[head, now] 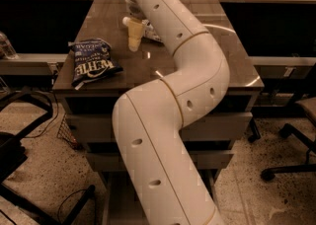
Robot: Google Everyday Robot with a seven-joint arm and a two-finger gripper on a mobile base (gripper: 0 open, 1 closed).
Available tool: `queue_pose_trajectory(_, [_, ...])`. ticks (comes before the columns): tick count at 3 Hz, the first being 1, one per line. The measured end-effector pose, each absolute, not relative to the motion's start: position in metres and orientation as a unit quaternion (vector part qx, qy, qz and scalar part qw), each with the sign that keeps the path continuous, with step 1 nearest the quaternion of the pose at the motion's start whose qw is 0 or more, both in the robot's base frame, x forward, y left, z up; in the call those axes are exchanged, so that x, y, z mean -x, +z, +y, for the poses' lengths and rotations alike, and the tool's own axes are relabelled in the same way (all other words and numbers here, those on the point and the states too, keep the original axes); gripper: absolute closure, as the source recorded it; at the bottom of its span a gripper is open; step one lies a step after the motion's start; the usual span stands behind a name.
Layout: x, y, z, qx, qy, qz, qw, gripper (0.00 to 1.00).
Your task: Place blue plastic bottle upright
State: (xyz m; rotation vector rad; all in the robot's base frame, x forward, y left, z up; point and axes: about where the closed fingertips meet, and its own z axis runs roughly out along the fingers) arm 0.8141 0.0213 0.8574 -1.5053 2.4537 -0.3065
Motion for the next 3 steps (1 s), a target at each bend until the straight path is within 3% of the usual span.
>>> queue_pose_trajectory(2, [-0.82, 0.841, 0.013, 0.498, -0.1, 0.853, 0.12, 0.0])
queue_pose_trajectory(3, [-0.823, 0.848, 0.007, 0.496, -0.106, 0.852, 0.13, 0.22])
